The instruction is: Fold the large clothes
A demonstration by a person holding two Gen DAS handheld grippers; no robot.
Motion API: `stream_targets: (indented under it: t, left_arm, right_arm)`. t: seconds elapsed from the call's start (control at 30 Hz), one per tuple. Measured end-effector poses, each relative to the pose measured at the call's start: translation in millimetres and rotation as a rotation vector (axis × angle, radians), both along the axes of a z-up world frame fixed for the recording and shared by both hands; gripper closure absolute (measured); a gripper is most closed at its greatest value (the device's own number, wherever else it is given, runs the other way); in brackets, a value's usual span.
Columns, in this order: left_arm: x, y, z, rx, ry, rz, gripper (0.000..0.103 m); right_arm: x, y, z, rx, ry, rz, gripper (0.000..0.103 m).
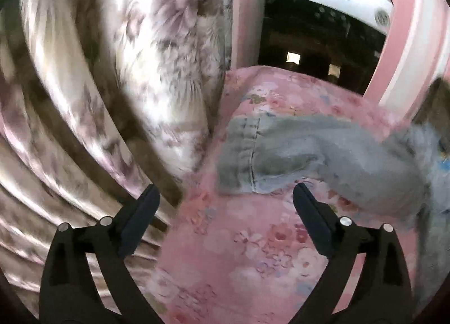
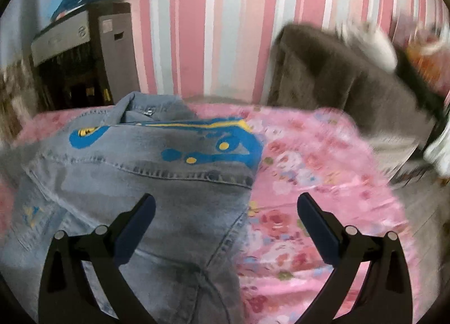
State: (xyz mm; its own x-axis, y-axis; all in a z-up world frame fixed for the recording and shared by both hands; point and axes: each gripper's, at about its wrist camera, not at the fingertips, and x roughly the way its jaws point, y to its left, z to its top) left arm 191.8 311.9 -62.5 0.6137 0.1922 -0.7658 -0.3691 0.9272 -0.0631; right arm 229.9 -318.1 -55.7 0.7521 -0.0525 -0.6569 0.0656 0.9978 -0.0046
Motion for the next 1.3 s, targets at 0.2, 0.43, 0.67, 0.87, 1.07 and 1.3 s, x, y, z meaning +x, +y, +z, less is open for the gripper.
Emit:
stream_targets:
  t: [0.2,0.43,0.67,0.87,1.07,1.3]
  left_arm:
    - [26.7,2.8,-20.4,-0.079,0.057,0.052,0.009]
    - [63.8,6.1,-42.6,-0.221,0.068,0.108,0.025]
    - [87.8,-5.2,-38.2,-0.188,0.054,0.054,0.059]
    - [90.1,-4.2,12.8,-0.077,-0.052,0.014,0.06]
    - [84.6,-38.9,66.0,0.1,-0.133,-0.067,0.06]
    - [69.2,-133.4,127.7,0.284,-0.267,-0.23,0.06]
  right_arm:
    - [26.7,-16.5,-19.9,0.098,0.068,-0.022,0.002]
    - [34.2,-13.2,-30.1,0.042,0.096,-0.018,0.022]
    - [39.3,-13.8,-37.2,0.05,0.129,0.005,0.045]
    - [34.7,-18.3,-24.8,0.017,0.097,0.002,0.045]
    - [50.7,-32.2,-43.5,-0.003,0.173,0.021,0.052]
    - [54.0,-25.6,-44.7,-0.083,0.172,0.057,0.051]
